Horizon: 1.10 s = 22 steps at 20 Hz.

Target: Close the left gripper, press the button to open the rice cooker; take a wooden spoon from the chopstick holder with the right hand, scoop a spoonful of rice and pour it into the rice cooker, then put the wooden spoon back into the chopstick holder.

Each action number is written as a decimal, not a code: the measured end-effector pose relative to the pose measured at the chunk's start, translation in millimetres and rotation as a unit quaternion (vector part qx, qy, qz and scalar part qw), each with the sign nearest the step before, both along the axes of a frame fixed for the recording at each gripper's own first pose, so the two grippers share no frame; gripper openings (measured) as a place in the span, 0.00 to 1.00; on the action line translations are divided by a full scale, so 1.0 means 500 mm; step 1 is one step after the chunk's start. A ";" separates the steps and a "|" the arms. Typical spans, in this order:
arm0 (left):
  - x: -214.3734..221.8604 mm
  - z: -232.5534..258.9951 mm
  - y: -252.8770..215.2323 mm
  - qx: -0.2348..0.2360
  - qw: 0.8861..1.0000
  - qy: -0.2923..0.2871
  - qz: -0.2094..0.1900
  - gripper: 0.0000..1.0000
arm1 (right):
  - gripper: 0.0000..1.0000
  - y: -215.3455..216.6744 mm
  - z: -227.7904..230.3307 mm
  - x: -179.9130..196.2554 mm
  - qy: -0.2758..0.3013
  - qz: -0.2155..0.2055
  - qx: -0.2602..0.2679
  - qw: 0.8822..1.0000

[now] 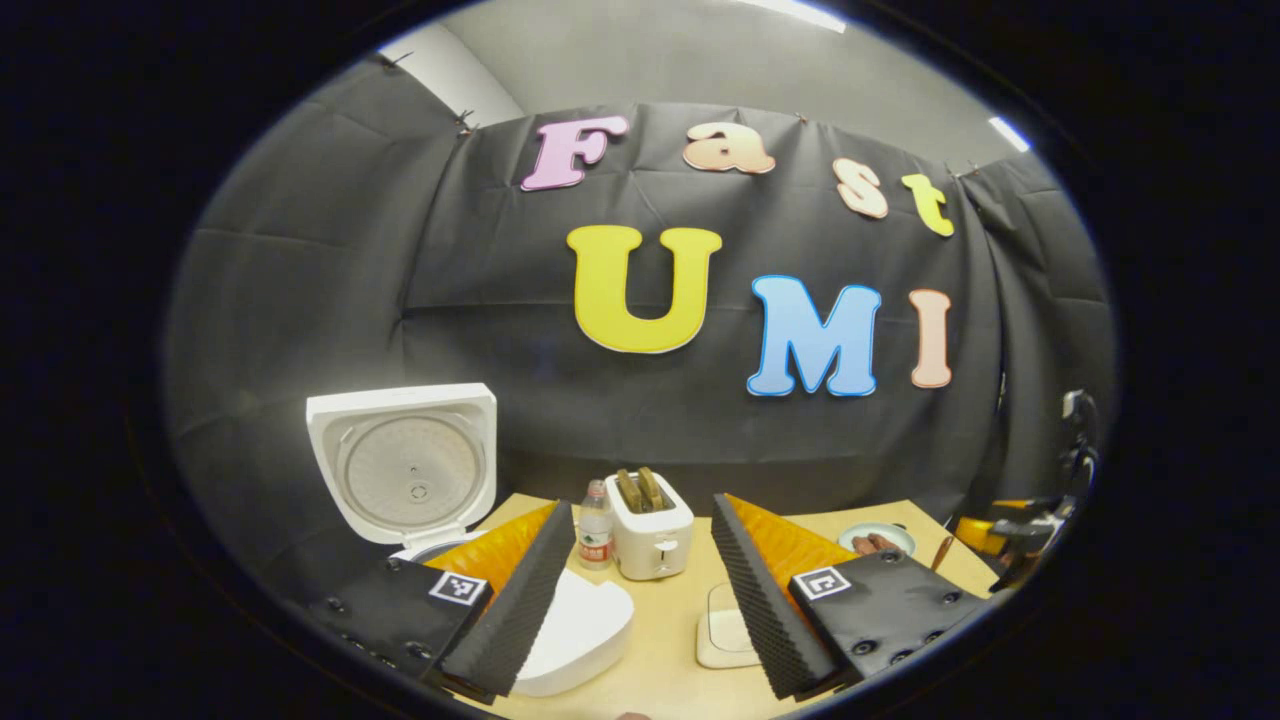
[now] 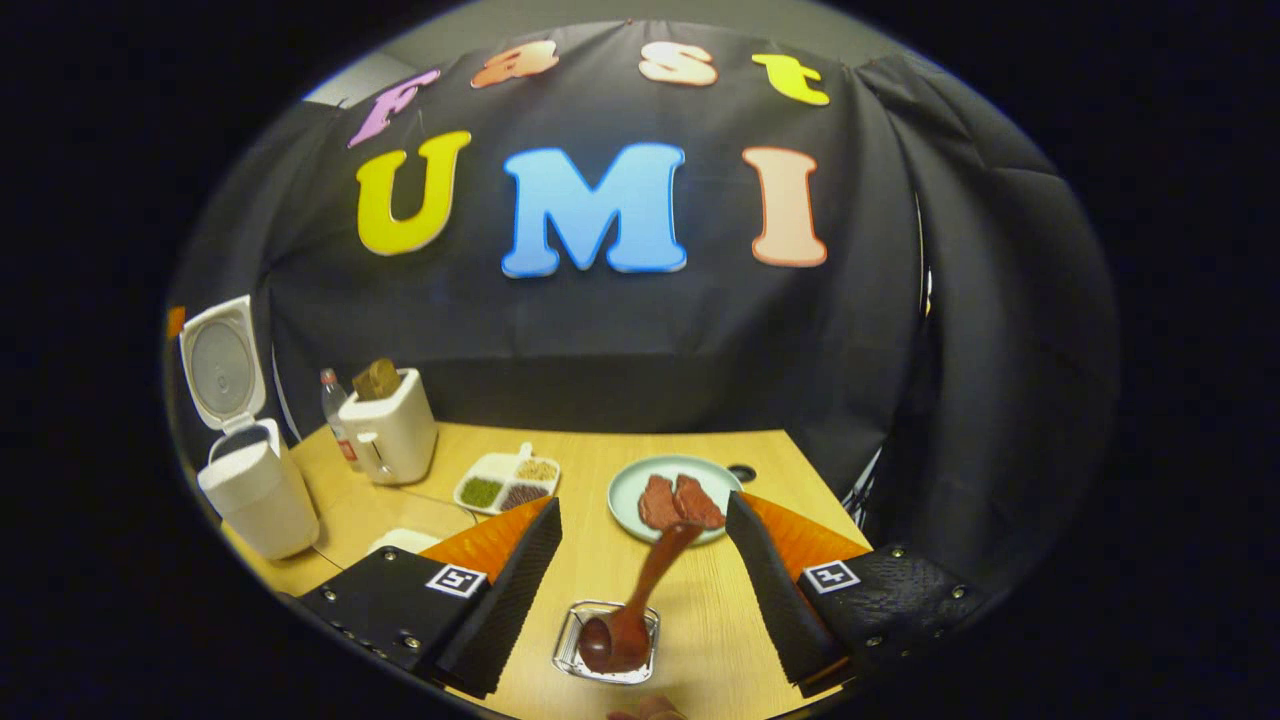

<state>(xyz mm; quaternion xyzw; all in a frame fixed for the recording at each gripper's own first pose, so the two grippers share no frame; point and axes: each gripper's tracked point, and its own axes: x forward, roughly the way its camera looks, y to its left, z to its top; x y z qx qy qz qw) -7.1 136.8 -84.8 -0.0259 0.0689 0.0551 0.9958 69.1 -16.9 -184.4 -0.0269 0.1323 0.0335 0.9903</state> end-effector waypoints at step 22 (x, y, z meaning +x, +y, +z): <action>0.119 0.125 0.380 0.013 0.975 -0.011 0.219 1.00 | 0.99 0.161 0.198 0.024 -0.072 0.053 0.056 0.994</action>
